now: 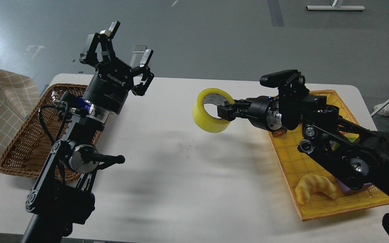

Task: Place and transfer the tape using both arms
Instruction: 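Lift the tape roll with the right gripper and carry it toward table center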

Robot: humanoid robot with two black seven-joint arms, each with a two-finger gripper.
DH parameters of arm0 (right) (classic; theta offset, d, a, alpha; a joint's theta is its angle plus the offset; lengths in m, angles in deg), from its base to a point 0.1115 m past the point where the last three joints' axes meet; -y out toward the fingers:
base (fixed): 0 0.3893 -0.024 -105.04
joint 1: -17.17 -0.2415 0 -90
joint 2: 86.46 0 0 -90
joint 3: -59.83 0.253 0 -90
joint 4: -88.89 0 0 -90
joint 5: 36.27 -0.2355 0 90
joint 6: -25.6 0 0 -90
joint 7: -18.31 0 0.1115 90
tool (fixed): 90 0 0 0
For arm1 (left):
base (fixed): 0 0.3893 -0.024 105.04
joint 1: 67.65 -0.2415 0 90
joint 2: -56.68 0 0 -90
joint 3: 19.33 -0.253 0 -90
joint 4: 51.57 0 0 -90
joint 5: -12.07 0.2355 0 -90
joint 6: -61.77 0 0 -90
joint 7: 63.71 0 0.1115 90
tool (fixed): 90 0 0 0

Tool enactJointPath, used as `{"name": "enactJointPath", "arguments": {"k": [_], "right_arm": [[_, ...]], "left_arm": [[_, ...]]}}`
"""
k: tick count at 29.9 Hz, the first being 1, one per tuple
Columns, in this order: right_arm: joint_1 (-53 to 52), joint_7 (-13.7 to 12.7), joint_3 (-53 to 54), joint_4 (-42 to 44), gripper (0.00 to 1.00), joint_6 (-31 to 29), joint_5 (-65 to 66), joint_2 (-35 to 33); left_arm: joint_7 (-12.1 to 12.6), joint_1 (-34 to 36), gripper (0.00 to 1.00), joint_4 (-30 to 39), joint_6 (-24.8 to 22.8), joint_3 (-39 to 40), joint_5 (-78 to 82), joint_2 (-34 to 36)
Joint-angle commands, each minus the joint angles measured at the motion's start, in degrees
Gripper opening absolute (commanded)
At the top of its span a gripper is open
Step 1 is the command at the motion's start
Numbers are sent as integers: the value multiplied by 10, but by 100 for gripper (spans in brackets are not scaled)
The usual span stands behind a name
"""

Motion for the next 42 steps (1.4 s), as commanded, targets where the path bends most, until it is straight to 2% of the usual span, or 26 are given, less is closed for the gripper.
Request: {"name": "enactJointPath", "arguments": {"k": [1, 21, 32, 40, 42], "right_arm": [[0, -1, -38, 18, 17, 0, 0, 19], [-5, -1, -42, 133, 18, 0, 0, 127], [-2, -2, -44, 162, 19, 0, 1, 130], [3, -2, -43, 173, 25, 0, 0, 131], [3, -1, -40, 183, 31, 0, 0, 134]], "left_arm": [[-1, -5, 98, 0, -1, 2, 0, 0], [-1, -19, 98, 0, -7, 20, -1, 4], [-1, -20, 98, -2, -7, 20, -1, 4], [-1, -20, 98, -2, -7, 20, -1, 4], [-1, -20, 98, -2, -7, 21, -1, 4]]}}
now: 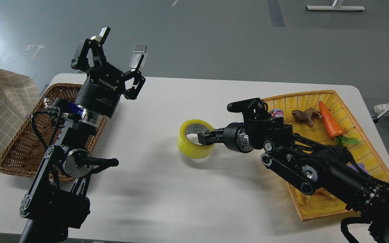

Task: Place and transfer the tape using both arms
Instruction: 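Lift the tape roll with the right gripper and carry it toward table center, then set the tape roll on the table and open the right gripper, then raise the right gripper back above the tray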

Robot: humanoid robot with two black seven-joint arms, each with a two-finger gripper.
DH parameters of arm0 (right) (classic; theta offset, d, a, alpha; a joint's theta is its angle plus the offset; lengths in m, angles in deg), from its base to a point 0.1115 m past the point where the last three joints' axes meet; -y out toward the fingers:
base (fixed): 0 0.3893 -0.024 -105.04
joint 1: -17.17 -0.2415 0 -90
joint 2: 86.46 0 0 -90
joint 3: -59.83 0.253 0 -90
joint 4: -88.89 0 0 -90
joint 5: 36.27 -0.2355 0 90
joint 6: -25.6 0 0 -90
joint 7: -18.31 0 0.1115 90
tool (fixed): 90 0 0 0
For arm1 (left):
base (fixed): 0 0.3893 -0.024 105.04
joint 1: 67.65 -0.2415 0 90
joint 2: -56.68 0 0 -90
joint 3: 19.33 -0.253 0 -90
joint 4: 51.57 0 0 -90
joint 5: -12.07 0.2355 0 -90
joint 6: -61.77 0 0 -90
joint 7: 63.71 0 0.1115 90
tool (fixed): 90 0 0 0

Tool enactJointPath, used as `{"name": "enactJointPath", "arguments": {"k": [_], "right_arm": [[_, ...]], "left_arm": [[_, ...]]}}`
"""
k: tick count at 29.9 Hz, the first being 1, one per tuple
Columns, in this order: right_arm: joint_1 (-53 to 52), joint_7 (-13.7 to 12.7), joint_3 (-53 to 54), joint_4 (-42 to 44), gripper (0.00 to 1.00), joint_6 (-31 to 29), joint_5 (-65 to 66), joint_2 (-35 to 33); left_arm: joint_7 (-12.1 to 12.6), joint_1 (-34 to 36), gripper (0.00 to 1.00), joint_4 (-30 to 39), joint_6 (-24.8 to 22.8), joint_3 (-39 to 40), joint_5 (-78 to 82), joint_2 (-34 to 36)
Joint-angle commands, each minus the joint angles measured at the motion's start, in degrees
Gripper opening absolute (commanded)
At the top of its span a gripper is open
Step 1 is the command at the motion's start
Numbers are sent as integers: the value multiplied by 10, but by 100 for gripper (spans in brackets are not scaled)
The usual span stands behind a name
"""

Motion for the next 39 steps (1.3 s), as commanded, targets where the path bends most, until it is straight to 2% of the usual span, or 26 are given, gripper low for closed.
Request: {"name": "enactJointPath", "arguments": {"k": [1, 2, 5, 10, 11, 12, 13, 16, 17, 19, 22, 26, 34, 39], "right_arm": [[0, 0, 5, 14, 35, 0, 0, 4], [0, 0, 6, 20, 41, 0, -1, 7], [0, 0, 6, 38, 51, 50, -2, 16], [3, 6, 8, 40, 52, 66, -7, 18], [4, 6, 12, 41, 55, 74, -8, 22], [4, 6, 15, 41, 58, 80, -8, 22], [4, 6, 24, 42, 69, 89, -9, 22], [1, 6, 51, 41, 79, 102, -10, 22], [-2, 6, 65, 40, 87, 105, -10, 22], [-7, 6, 93, 35, 95, 110, -10, 22], [-11, 5, 146, 25, 100, 120, -11, 22], [-9, 3, 223, -21, 100, 121, -11, 11], [74, 3, 284, -218, 100, 135, -20, -93], [152, 4, 411, -273, 100, 124, -162, -99]], "left_arm": [[0, 0, 98, 0, 0, 2, 0, 0], [0, 0, 98, 0, 0, 5, 0, 0], [0, -1, 98, 0, 0, 8, 0, 1], [0, -2, 98, -1, 0, 7, -1, 1], [0, -2, 98, -1, 0, 6, -1, 1], [0, -2, 98, -1, 0, 6, -1, 1], [0, -2, 98, -1, 0, 6, -1, 1], [1, -3, 98, -2, 0, 5, 0, 1], [1, -3, 98, -3, 0, 4, 0, 1], [1, -2, 98, -4, 0, 5, 0, 1], [1, -2, 98, -4, 0, 6, 0, 2], [5, 0, 98, -3, 8, 7, 0, 2], [10, 13, 98, -1, 44, 6, -1, 27], [5, 27, 98, 3, 36, 4, 0, 30]]}}
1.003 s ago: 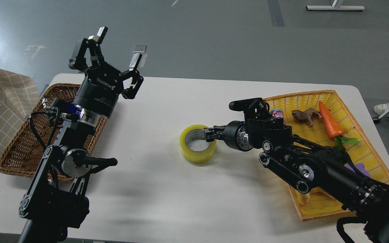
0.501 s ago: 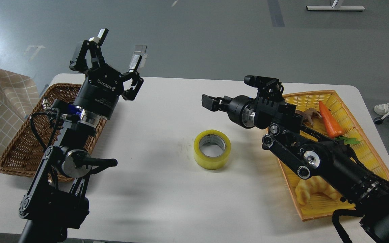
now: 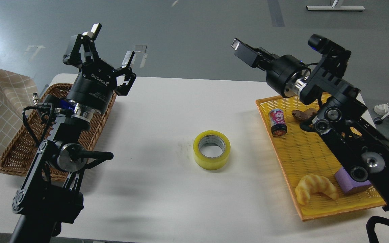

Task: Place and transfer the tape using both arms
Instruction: 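Raise the right gripper back above the tray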

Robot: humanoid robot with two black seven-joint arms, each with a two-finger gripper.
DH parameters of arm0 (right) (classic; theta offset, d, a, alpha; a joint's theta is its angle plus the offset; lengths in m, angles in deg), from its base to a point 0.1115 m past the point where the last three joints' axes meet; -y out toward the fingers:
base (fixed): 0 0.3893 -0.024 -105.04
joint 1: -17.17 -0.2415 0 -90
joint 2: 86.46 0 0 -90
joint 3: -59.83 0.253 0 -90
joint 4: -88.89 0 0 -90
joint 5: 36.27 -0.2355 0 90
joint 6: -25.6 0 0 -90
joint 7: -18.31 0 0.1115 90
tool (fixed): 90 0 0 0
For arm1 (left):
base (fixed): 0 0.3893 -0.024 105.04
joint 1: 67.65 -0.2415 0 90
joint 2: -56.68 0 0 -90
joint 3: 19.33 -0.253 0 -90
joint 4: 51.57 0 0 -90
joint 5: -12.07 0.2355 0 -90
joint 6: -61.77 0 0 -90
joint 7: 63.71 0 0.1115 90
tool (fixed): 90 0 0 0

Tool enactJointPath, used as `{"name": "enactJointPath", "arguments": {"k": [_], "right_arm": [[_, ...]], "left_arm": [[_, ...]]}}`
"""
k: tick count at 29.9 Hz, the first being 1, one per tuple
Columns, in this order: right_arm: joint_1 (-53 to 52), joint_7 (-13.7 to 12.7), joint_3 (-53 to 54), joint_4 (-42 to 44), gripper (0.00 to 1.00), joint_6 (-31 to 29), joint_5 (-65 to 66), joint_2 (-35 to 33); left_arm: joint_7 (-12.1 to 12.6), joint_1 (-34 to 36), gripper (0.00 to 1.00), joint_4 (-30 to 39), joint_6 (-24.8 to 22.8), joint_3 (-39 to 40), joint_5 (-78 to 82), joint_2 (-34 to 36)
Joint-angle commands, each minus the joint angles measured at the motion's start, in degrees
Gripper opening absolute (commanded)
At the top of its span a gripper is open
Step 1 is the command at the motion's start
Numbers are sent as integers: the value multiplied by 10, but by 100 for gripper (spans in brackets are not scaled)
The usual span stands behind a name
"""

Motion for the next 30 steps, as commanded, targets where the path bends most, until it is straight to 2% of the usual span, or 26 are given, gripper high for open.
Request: {"name": "enactJointPath", "arguments": {"k": [1, 8, 12, 16, 23, 30], "right_arm": [[40, 1, 72, -34, 100, -6, -118, -5], [59, 7, 166, -65, 100, -7, -372, -29], [80, 7, 202, -87, 100, -57, -548, -27], [86, 7, 204, -91, 100, -58, -564, -17], [102, 7, 205, -91, 100, -58, -561, 52], [101, 7, 199, -90, 100, -58, -560, 63]], "left_arm": [[-4, 10, 98, 4, -6, -2, 1, 1], [-8, 22, 98, 24, -10, -2, 1, 11], [-4, 22, 98, 33, -7, -3, 1, 13], [-2, 22, 98, 37, -7, 0, 1, 19], [-3, 34, 98, 43, -11, 1, 1, 33], [-1, 35, 98, 53, -25, 1, 0, 40]]}}
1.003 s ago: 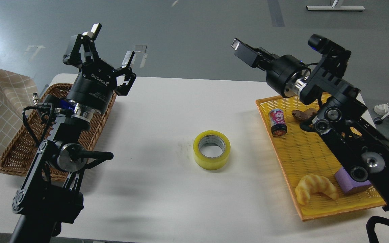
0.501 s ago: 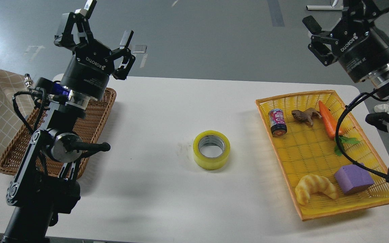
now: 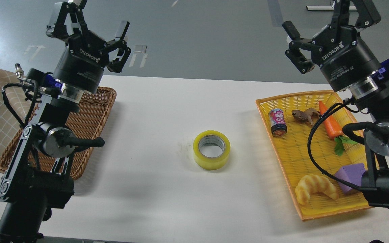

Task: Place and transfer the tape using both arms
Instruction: 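Raise the right gripper back above the tray, then reach the left gripper toward the tape roll on the table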

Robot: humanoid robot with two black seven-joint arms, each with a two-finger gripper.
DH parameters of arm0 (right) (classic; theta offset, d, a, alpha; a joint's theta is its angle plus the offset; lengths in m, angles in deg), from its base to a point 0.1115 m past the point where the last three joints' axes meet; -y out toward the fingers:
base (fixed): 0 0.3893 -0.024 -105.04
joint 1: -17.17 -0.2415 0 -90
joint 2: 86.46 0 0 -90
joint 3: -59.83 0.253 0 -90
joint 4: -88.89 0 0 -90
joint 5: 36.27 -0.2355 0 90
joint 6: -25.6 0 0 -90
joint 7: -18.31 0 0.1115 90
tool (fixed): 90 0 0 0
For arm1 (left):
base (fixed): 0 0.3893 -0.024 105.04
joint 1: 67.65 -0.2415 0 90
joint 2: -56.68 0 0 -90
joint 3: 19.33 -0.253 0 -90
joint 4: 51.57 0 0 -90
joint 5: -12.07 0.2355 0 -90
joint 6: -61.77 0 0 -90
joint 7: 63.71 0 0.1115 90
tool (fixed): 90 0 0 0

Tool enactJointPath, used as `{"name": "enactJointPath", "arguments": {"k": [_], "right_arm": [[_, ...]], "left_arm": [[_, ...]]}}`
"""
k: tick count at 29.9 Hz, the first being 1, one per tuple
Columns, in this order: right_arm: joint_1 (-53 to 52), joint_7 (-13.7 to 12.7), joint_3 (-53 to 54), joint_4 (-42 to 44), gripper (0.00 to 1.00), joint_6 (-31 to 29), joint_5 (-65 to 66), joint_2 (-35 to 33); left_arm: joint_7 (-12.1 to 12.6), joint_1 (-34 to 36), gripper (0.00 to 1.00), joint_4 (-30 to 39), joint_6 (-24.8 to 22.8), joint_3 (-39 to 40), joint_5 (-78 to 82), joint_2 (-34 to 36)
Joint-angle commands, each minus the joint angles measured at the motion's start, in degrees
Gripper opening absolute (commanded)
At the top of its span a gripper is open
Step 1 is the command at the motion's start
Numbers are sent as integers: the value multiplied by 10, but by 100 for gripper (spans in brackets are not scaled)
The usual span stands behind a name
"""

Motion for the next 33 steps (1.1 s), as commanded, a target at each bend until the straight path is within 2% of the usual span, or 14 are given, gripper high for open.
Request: {"name": "enactJointPath", "arguments": {"k": [1, 11, 20, 24, 27, 29, 33], "right_arm": [[-3, 0, -1, 2, 100, 0, 1, 3], [-1, 0, -3, 1, 100, 0, 1, 3], [-2, -1, -4, 0, 100, 0, 0, 3], [-3, -2, -3, 0, 100, 0, -1, 3], [-4, -2, -2, 0, 100, 0, -1, 3], [-5, -2, -2, 0, 100, 0, -1, 3], [-5, -2, -1, -7, 100, 0, -1, 4]], "left_arm": [[0, -1, 98, 8, -12, 0, 0, 7], [-5, -1, 98, 23, -36, -19, 49, 46], [-6, 17, 98, 25, -32, -55, 296, 55], [-12, 47, 98, 25, -34, -103, 411, 68], [-40, 77, 98, 24, -32, -170, 474, 105], [-47, 96, 98, 23, -28, -208, 508, 113], [-47, 103, 98, 10, -24, -239, 608, 113]]}}
